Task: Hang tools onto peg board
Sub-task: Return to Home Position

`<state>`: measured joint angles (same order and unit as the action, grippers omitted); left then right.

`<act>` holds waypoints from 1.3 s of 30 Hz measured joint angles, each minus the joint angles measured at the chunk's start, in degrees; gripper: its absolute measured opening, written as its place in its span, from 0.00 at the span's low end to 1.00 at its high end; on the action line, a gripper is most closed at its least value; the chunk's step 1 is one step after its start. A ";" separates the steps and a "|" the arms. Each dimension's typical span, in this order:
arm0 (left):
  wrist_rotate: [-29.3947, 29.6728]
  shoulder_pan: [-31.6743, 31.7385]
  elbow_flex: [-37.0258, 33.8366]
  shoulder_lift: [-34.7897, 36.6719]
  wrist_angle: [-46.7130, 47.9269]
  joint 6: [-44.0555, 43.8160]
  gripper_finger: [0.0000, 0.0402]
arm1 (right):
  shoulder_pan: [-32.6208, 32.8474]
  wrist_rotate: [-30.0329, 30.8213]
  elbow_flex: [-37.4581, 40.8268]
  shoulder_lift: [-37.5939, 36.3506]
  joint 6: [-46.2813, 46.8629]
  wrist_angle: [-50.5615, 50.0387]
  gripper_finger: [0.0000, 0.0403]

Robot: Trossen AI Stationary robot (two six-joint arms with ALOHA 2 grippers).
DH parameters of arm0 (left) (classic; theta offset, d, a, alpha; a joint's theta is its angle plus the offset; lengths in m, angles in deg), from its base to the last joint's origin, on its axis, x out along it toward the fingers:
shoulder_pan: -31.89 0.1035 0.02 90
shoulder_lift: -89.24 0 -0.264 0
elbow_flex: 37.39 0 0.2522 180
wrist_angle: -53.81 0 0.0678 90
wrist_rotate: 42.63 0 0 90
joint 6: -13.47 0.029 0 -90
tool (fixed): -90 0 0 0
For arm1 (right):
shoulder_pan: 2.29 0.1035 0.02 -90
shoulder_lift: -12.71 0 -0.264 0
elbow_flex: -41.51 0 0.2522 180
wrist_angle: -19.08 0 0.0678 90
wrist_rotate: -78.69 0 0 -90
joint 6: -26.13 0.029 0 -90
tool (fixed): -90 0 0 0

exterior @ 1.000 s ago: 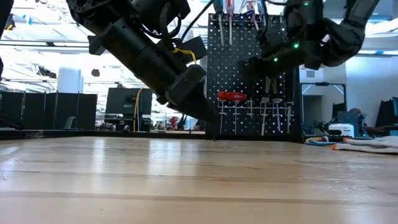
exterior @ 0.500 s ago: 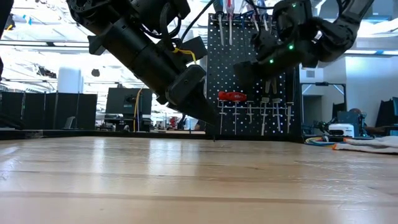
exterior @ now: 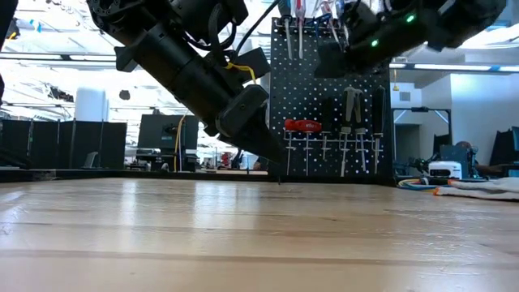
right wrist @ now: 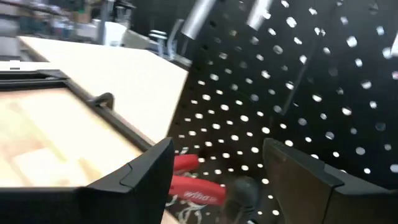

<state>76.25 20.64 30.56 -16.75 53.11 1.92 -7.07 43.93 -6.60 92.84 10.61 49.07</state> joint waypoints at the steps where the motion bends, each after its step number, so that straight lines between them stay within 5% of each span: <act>1: 0.00 0.00 0.00 0.00 0.00 0.00 0.60 | 1.08 0.00 0.00 -0.98 0.01 -1.38 0.63; 8: 0.00 0.00 0.00 0.00 0.02 -0.02 0.60 | 11.24 0.00 0.00 -7.91 3.62 -20.80 0.63; 19: -2.32 -0.51 0.00 0.01 -1.82 0.00 0.60 | 32.52 -12.09 1.81 -22.12 36.99 -62.02 0.60; 27: -2.44 0.69 -3.86 10.57 -5.09 4.50 0.59 | 41.58 -15.42 17.17 -38.98 41.81 -49.22 0.37; 32: -1.94 3.80 -14.93 24.59 -11.48 4.39 0.51 | 41.36 -19.20 25.52 -47.69 36.02 -37.13 0.21; 39: -2.02 7.01 -32.98 47.06 -18.00 0.96 0.35 | 40.60 -25.22 30.16 -57.38 31.27 -33.96 0.05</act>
<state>74.23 27.65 -2.42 30.31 35.11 2.88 33.53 18.71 23.56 35.46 41.89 15.11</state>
